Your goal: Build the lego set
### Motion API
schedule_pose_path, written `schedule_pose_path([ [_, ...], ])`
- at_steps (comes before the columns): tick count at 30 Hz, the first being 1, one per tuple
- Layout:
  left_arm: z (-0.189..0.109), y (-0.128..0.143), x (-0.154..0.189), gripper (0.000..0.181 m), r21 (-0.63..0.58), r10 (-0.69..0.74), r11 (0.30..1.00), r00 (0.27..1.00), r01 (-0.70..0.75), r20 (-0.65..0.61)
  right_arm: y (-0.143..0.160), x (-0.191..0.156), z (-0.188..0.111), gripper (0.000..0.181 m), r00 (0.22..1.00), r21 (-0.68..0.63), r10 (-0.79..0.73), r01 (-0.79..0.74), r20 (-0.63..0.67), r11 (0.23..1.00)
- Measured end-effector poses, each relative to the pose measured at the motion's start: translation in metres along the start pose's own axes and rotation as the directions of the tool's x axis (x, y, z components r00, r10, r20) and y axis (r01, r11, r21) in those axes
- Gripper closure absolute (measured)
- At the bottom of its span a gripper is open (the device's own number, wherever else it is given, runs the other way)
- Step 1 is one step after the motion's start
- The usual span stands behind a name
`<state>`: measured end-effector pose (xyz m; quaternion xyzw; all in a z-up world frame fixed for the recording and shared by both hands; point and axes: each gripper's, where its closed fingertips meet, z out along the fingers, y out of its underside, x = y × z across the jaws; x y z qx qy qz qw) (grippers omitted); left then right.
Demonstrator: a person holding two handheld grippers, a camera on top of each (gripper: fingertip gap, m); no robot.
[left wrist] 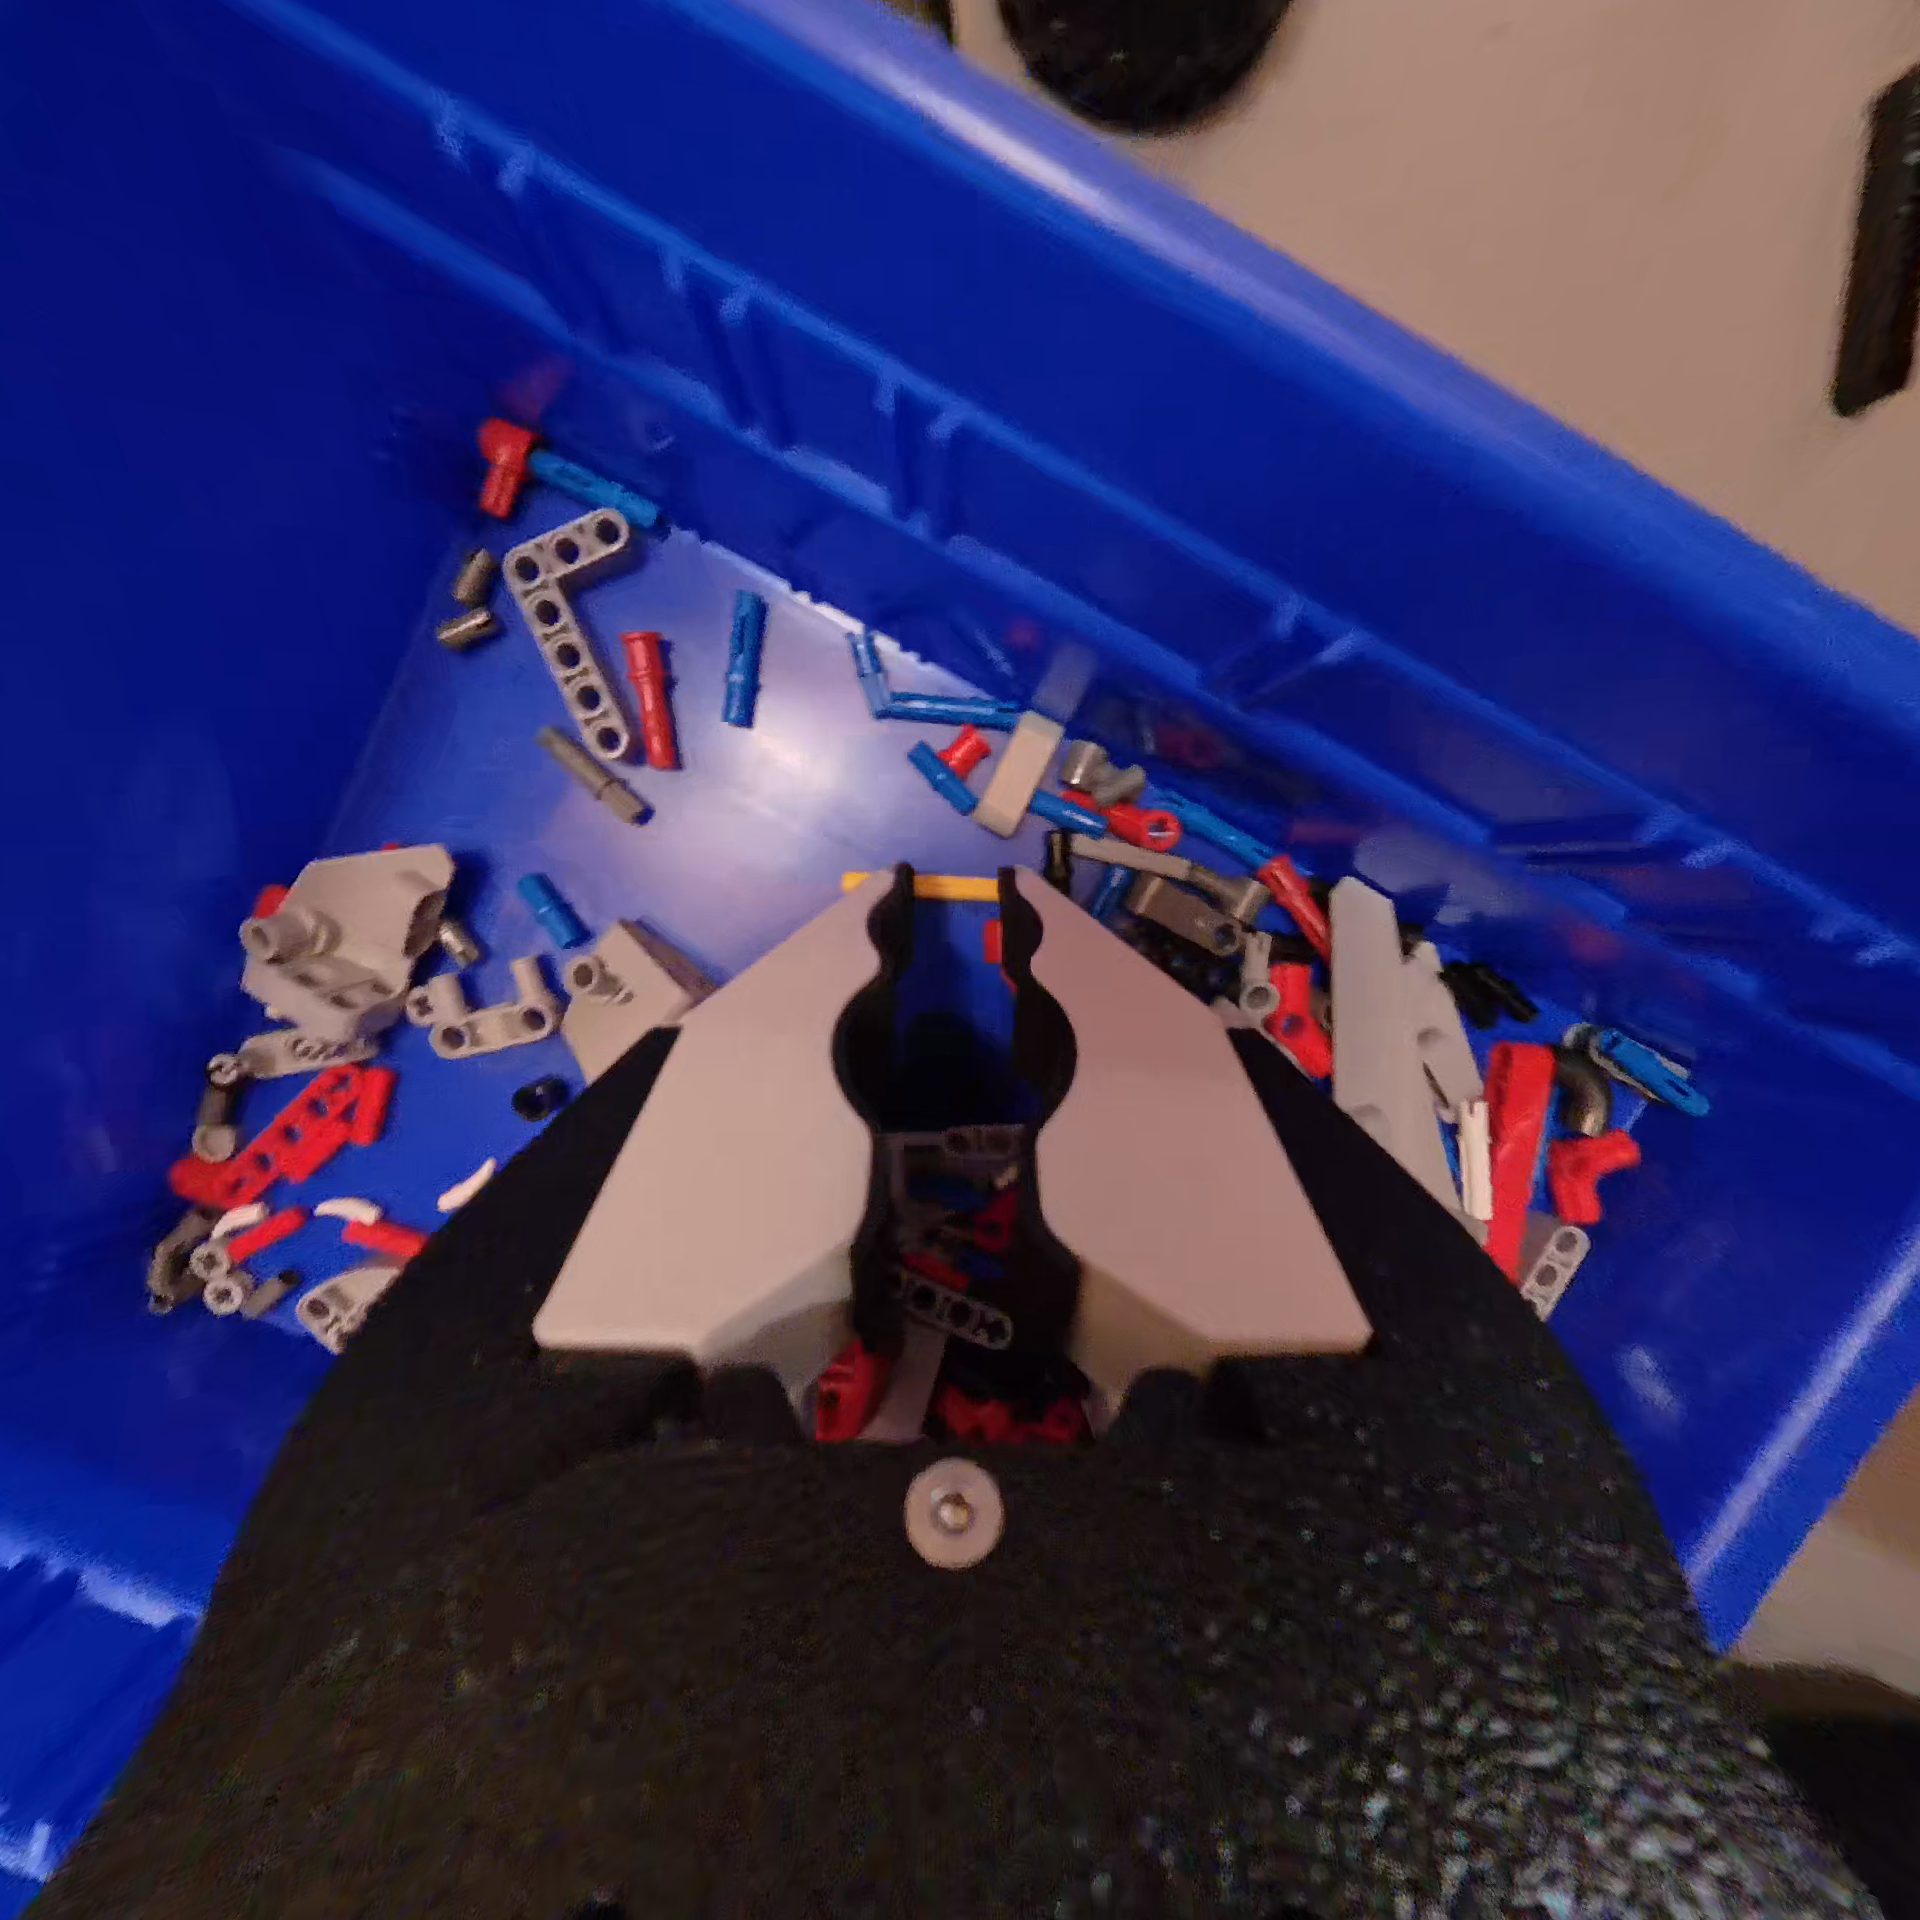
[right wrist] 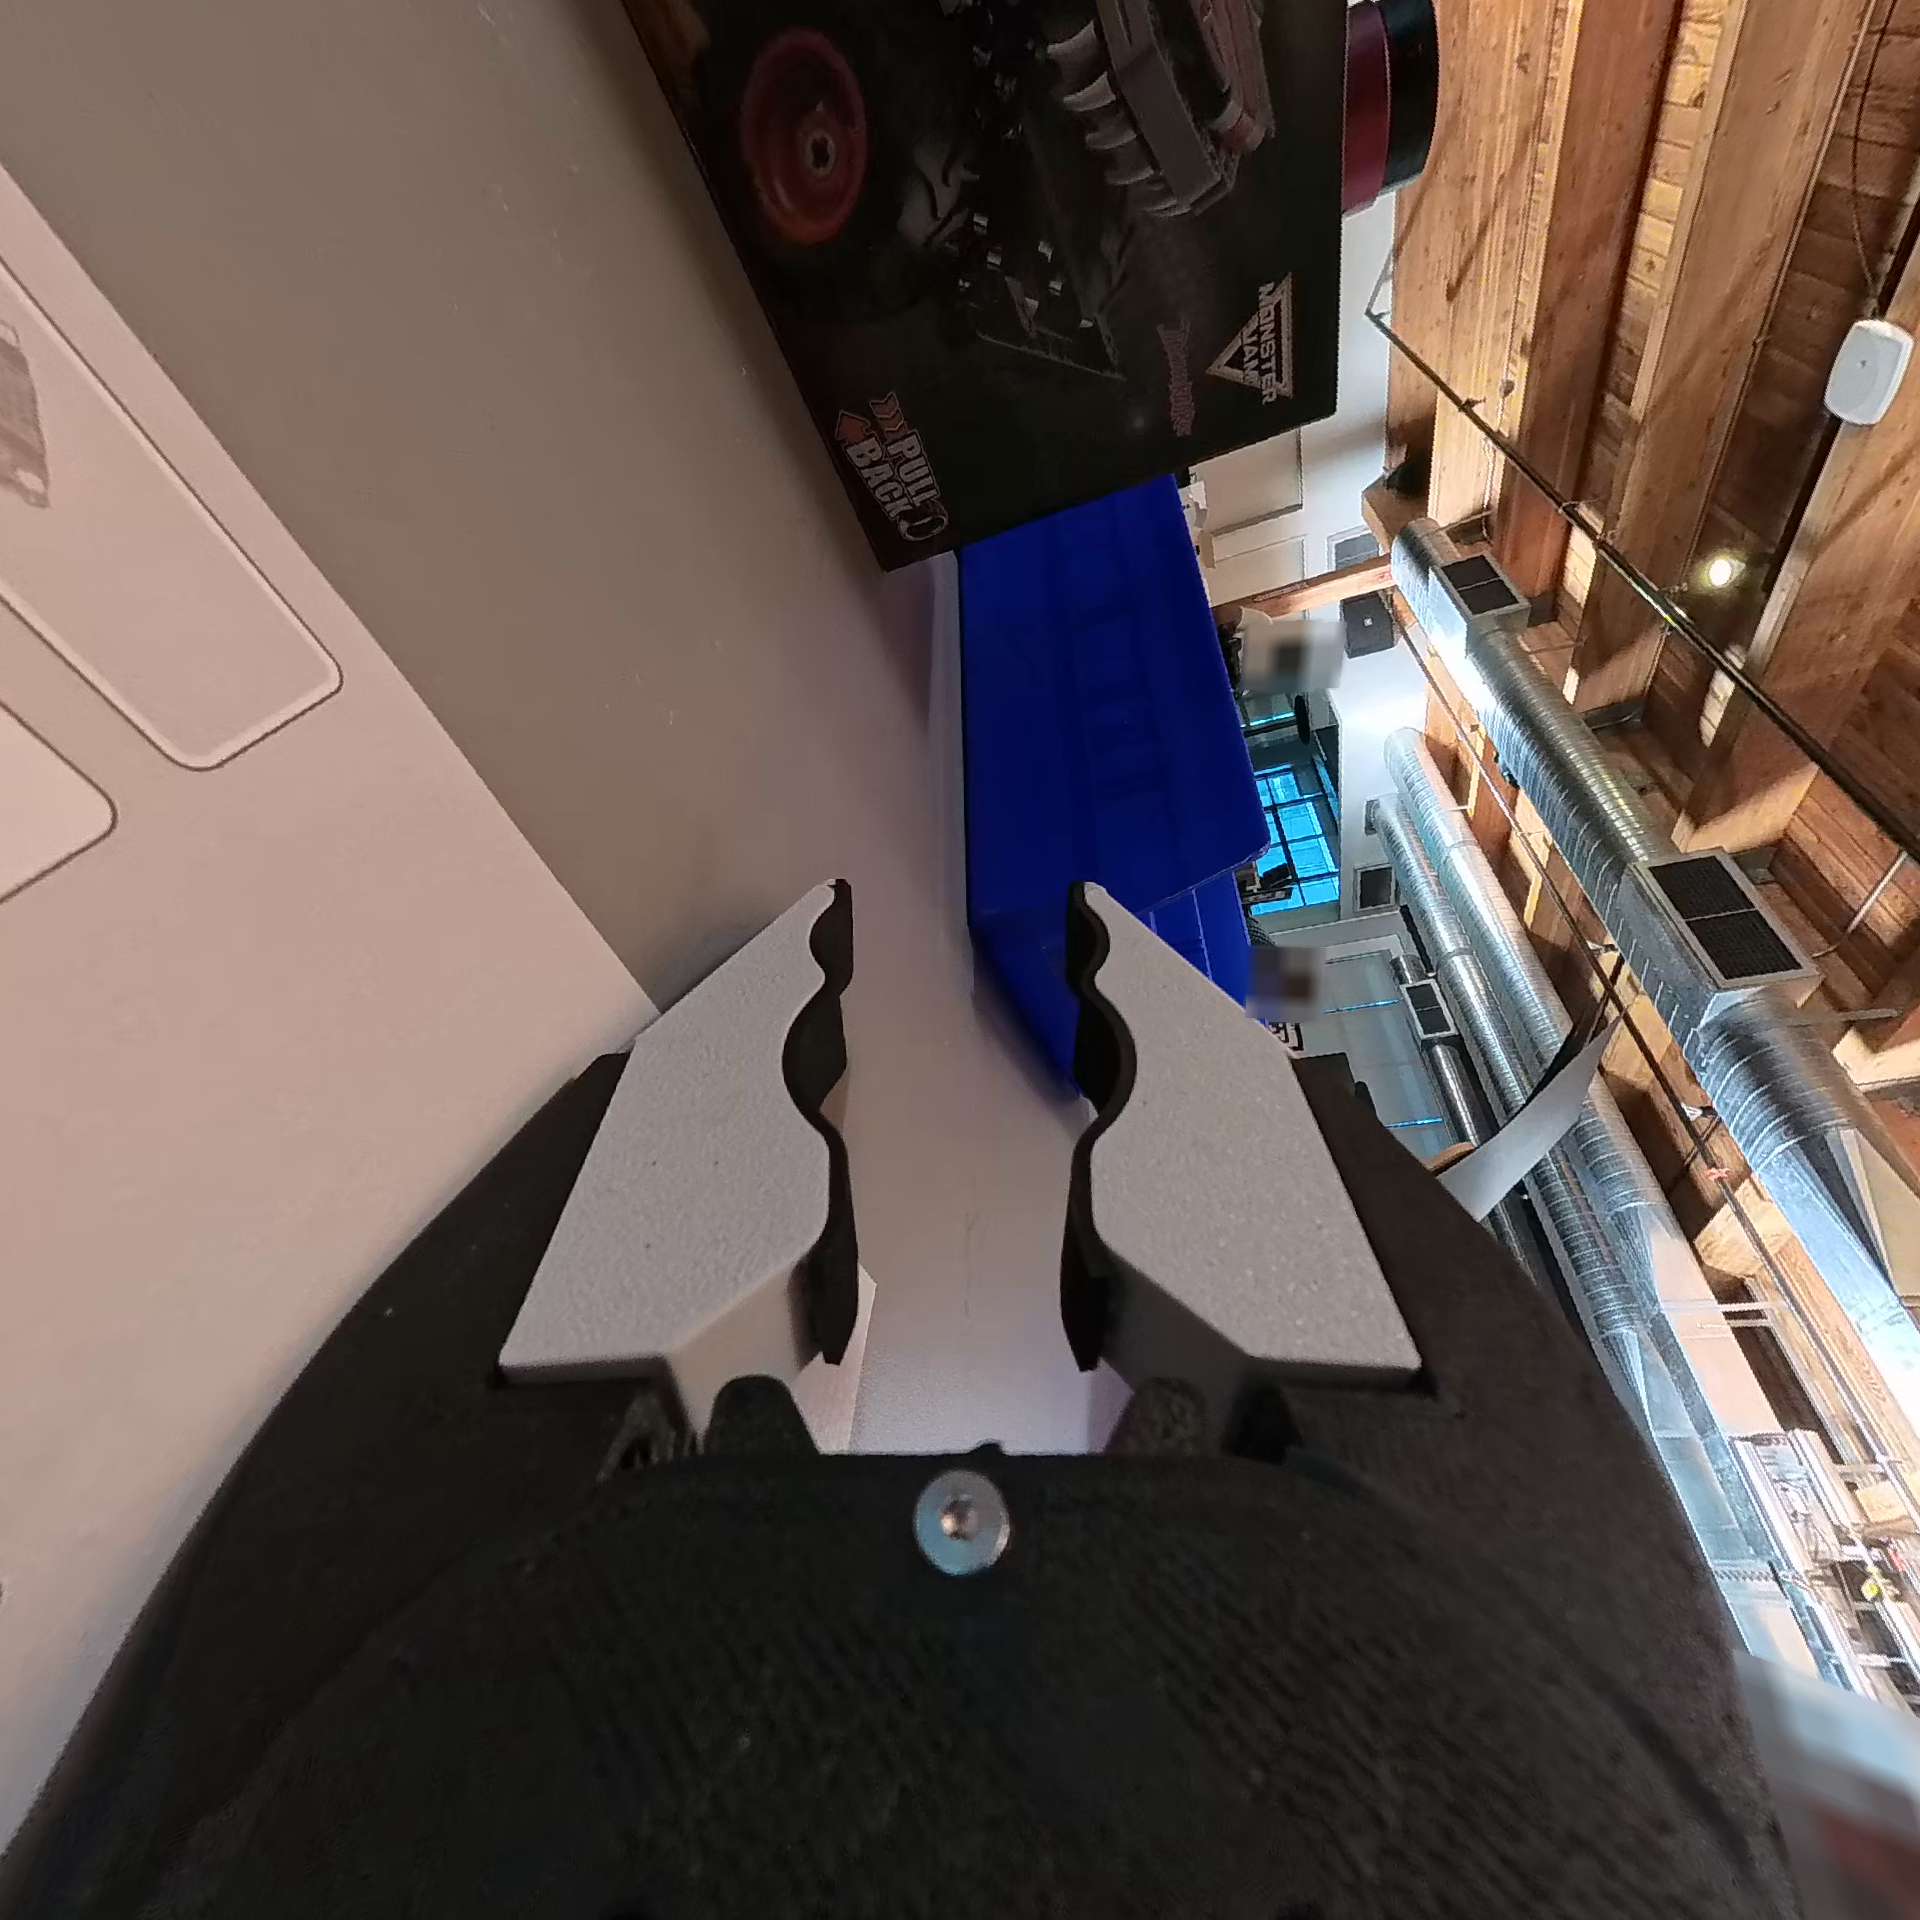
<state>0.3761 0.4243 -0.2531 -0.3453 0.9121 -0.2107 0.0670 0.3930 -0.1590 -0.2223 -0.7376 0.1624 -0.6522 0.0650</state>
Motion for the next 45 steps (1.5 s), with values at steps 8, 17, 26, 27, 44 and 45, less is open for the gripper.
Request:
schedule_pose_path([
  [8, 0.005, 0.0, 0.032, 0.161, 0.016, 0.09, 0.996, 0.982, -0.089, -0.163, 0.0, 0.0, 0.0, 0.143, 1.0, -0.001, 0.0, 0.0, -0.001, 1.0],
  [17, -0.012, 0.023, 0.017, 0.156, -0.05, 0.115, 0.991, 0.989, -0.12, -0.089, 0.0, 0.0, 0.0, 0.142, 1.0, -0.001, 0.001, -0.001, -0.001, 1.0],
  [26, -0.028, 0.009, -0.006, 0.157, 0.051, -0.039, 0.998, 0.999, 0.04, -0.01, 0.0, 0.0, 0.0, 0.142, 1.0, -0.002, 0.002, -0.002, -0.001, 1.0],
  [27, -0.029, 0.008, -0.008, 0.157, 0.053, -0.046, 0.998, 0.999, 0.046, -0.002, 0.0, 0.0, 0.0, 0.142, 1.0, -0.002, 0.002, -0.002, -0.001, 1.0],
  [44, -0.02, 0.016, 0.031, 0.158, 0.007, 0.13, 0.991, 0.979, -0.131, -0.156, 0.001, 0.0, 0.0, 0.142, 1.0, -0.001, 0.003, -0.003, 0.0, 1.0],
  [45, -0.017, 0.02, 0.034, 0.159, -0.012, 0.159, 0.986, 0.973, -0.163, -0.166, 0.001, 0.0, 0.0, 0.142, 1.0, -0.001, 0.003, -0.003, 0.0, 1.0],
])
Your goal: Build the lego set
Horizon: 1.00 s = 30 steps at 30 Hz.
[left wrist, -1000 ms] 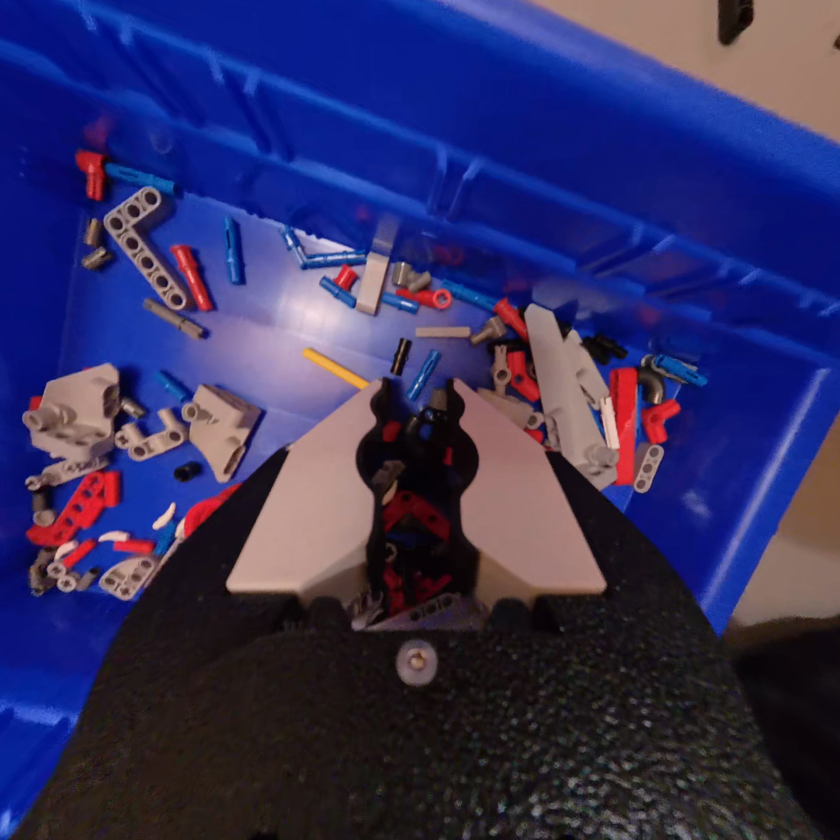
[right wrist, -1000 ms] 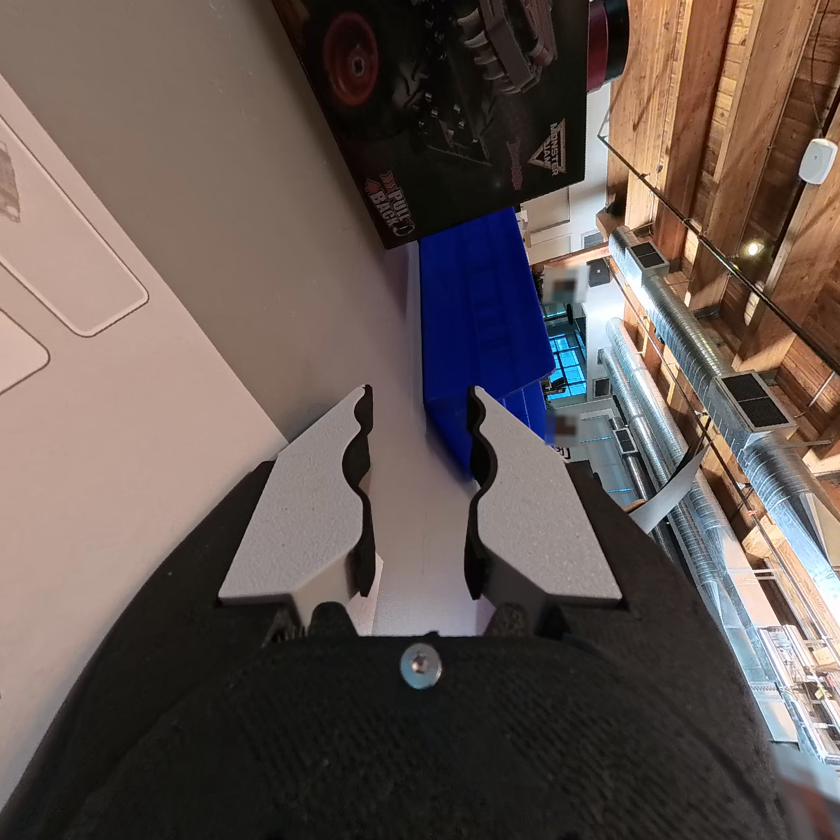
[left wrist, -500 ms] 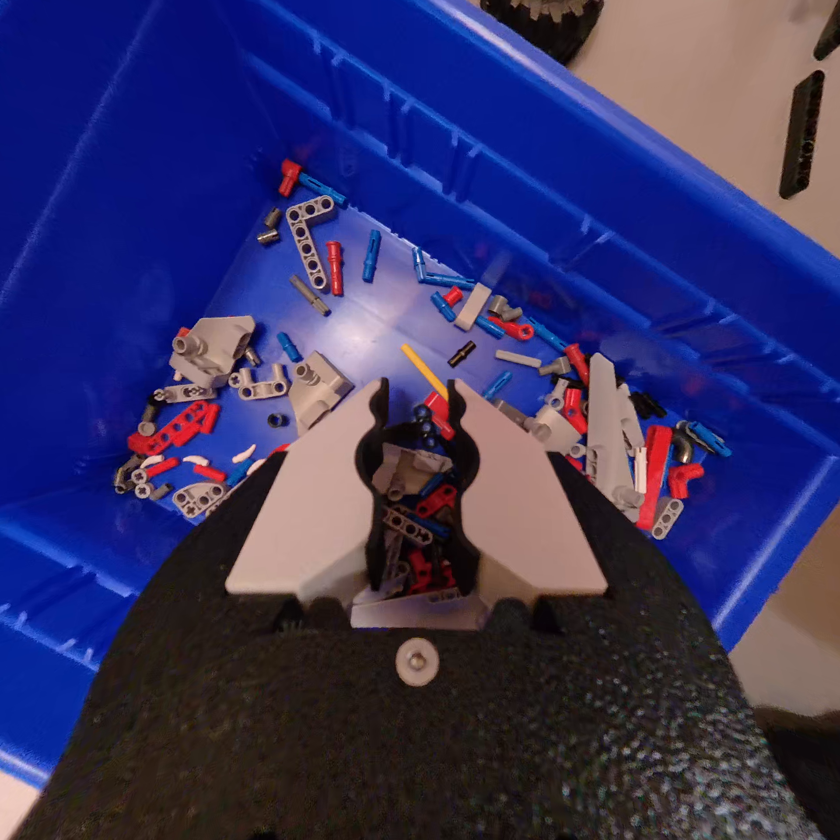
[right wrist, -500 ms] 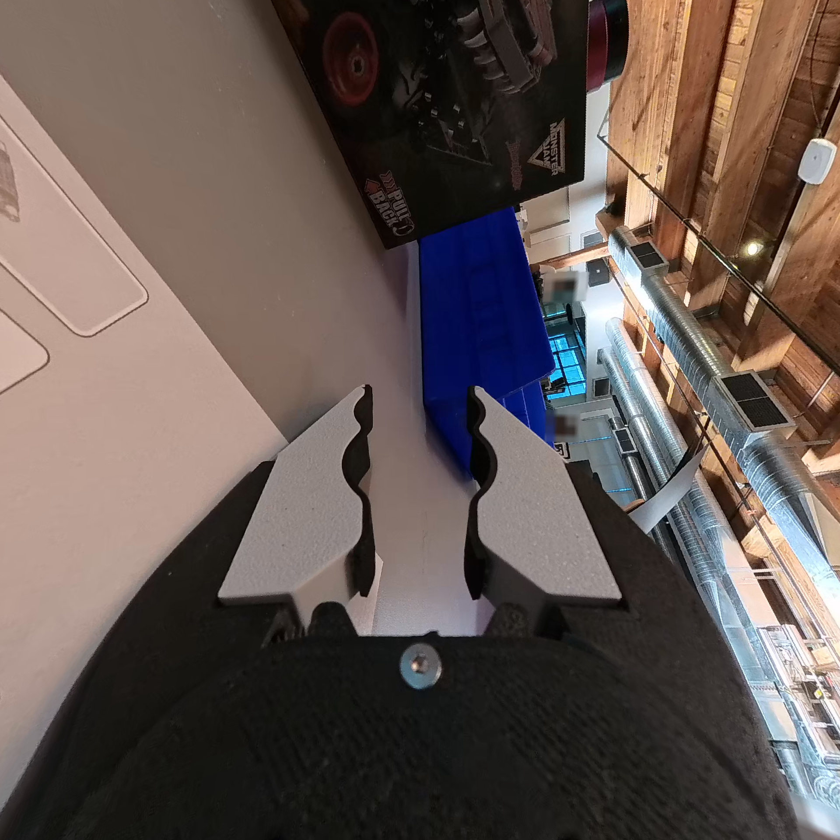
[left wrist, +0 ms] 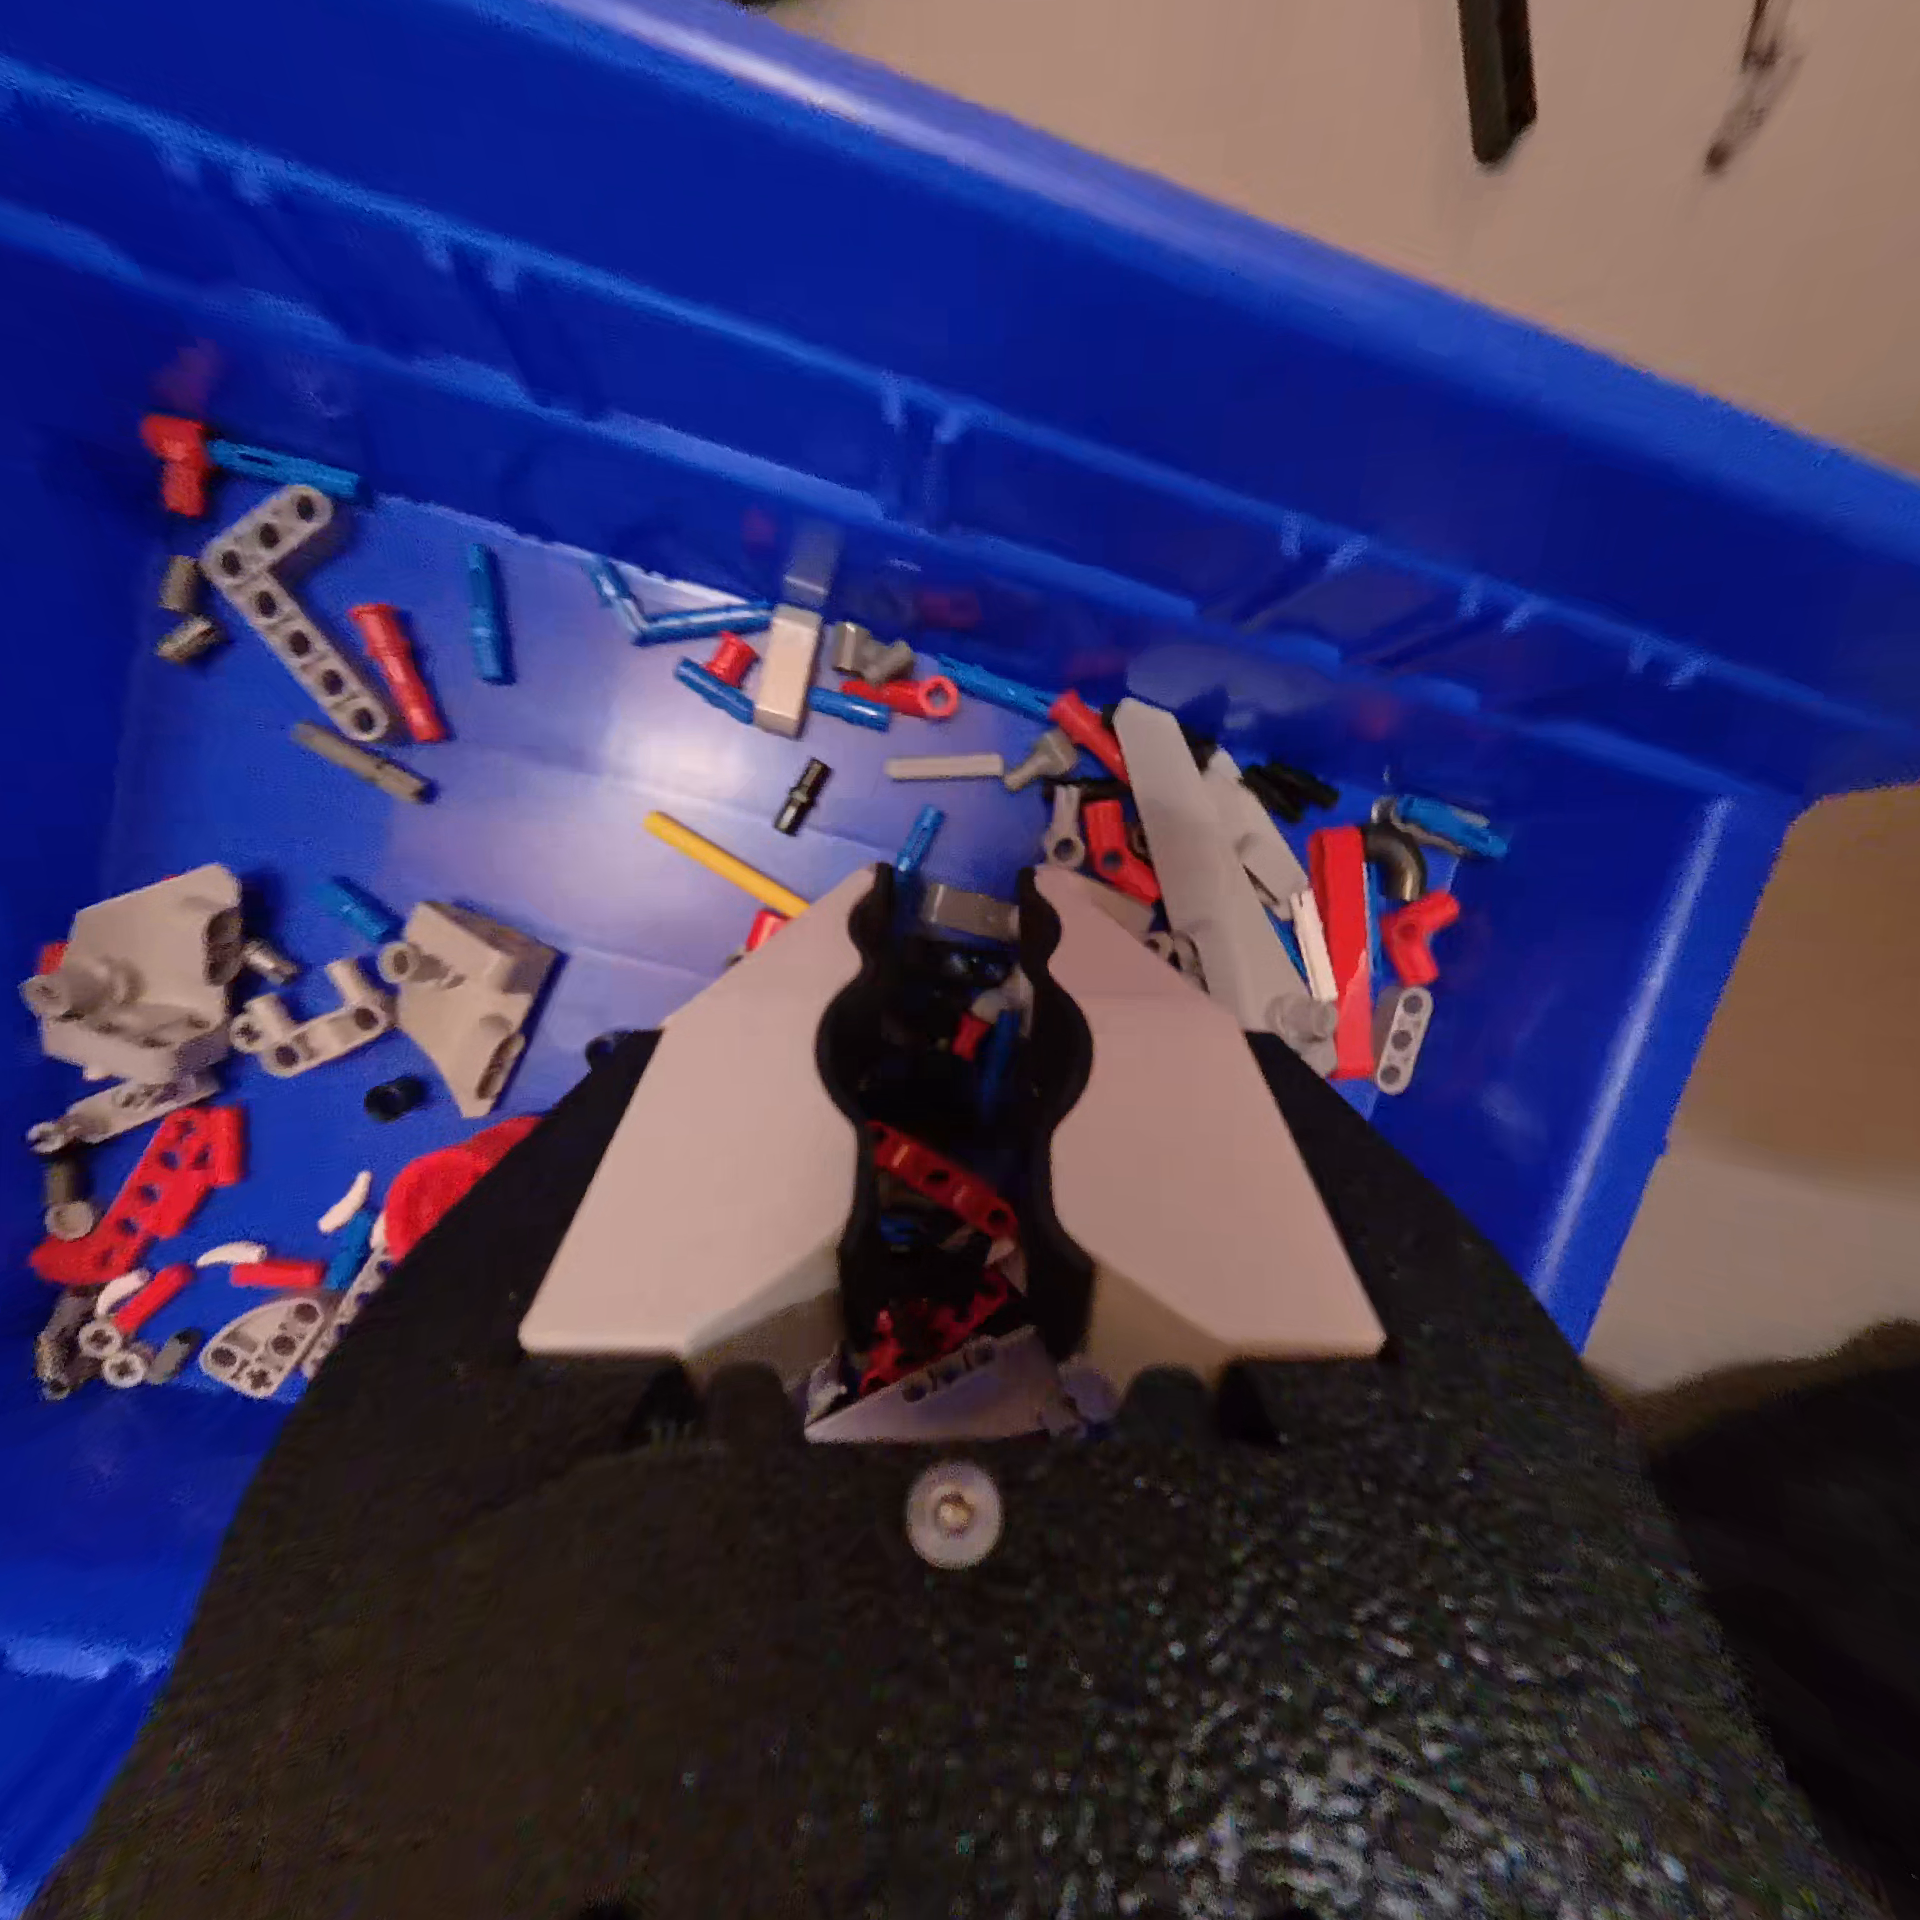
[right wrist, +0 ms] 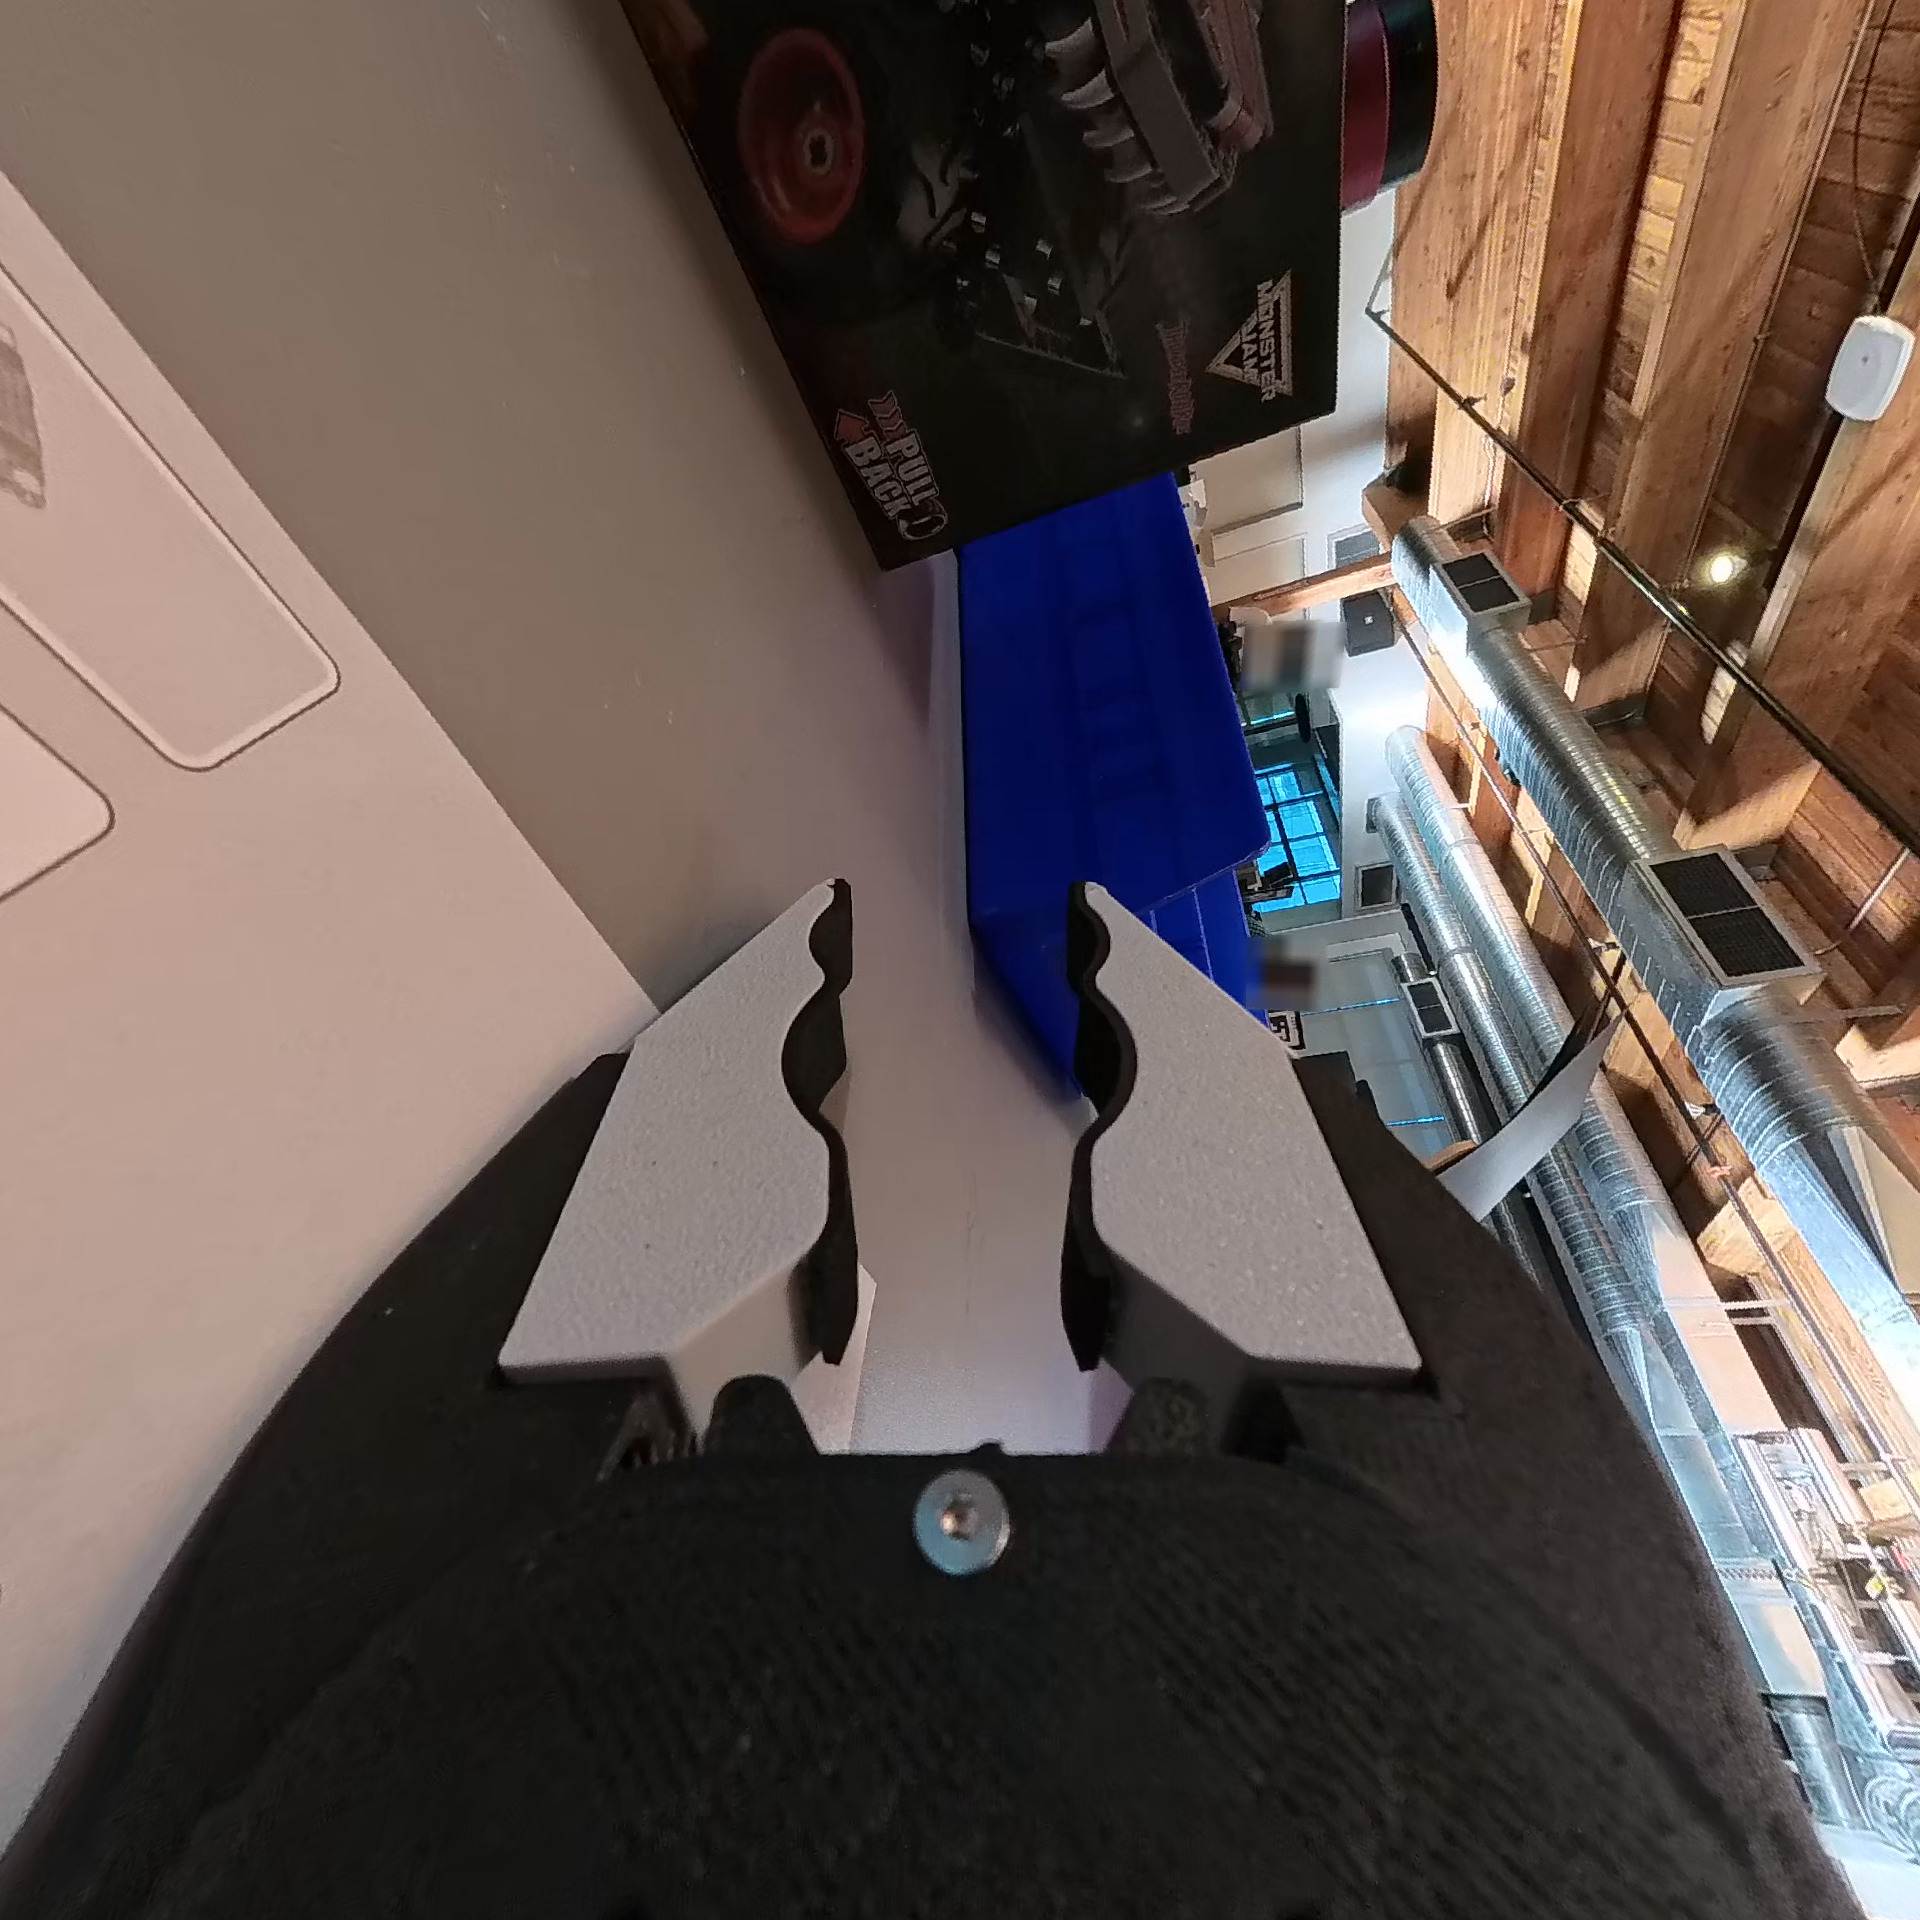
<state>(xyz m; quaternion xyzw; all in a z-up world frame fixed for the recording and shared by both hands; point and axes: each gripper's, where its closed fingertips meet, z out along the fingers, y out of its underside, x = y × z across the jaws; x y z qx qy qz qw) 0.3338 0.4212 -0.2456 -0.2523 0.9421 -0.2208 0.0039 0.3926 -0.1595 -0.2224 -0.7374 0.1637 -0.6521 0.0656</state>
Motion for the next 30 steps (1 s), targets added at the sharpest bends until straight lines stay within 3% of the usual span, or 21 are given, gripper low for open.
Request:
schedule_pose_path([
  [11, -0.008, 0.026, 0.005, 0.16, -0.13, -0.039, 0.991, 0.999, 0.04, 0.013, 0.0, 0.0, 0.0, 0.142, 1.0, 0.0, -0.001, 0.001, -0.001, 1.0],
  [20, -0.021, 0.01, -0.014, 0.16, -0.05, -0.105, 0.992, 0.986, 0.112, 0.126, 0.0, 0.0, 0.0, 0.142, 1.0, 0.001, -0.001, 0.001, 0.0, 1.0],
  [24, -0.014, -0.004, -0.013, 0.16, 0.003, -0.107, 0.994, 0.99, 0.107, 0.093, 0.0, 0.0, 0.0, 0.142, 1.0, 0.001, 0.0, 0.0, 0.001, 1.0],
  [30, -0.001, -0.008, 0.0, 0.16, -0.026, 0.076, 0.997, 0.995, -0.075, 0.062, 0.0, 0.0, 0.001, 0.142, 1.0, 0.001, 0.001, -0.001, 0.002, 1.0],
])
